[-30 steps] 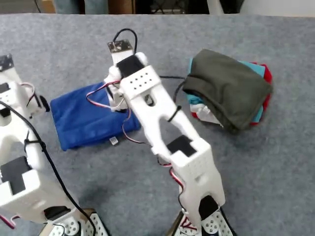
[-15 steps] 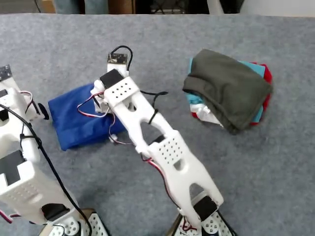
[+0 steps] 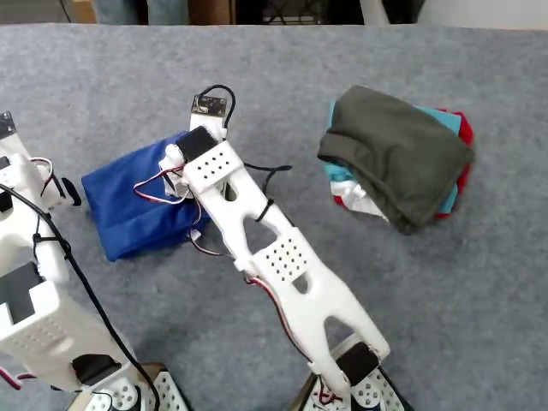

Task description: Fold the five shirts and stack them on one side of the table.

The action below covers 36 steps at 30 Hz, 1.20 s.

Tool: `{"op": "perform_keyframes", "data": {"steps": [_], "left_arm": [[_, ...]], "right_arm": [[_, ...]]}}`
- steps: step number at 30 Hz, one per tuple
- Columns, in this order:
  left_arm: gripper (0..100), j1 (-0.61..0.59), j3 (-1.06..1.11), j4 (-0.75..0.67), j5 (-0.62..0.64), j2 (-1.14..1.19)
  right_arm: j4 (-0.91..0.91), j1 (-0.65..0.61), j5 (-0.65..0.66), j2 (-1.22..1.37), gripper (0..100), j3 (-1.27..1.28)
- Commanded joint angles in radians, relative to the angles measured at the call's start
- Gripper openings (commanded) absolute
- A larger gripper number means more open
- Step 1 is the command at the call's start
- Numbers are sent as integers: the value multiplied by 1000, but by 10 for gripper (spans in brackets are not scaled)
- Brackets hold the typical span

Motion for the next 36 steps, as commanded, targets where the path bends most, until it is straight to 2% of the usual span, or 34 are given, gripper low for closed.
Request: {"op": "perform_keyframes", "data": {"steps": [1,5,11,16,20,24,31,36], "left_arm": [[220,-7,-2,-11,-3,-12],[224,5,-19,21,0,-17],[225,42,-180,256,115,-8],[225,-25,-185,233,181,-6],[225,-53,-171,207,186,-6],[225,-54,-159,206,183,6],[225,-48,-157,206,187,123],[225,-51,-159,203,183,187]], "right_arm": [[18,-5,43,21,13,1],[18,20,55,21,13,-5],[20,80,69,-12,13,-2],[20,112,150,-157,13,4],[20,152,199,-257,13,4],[20,187,327,-341,13,4],[20,264,632,-418,13,1],[20,367,753,-470,13,2]]}}
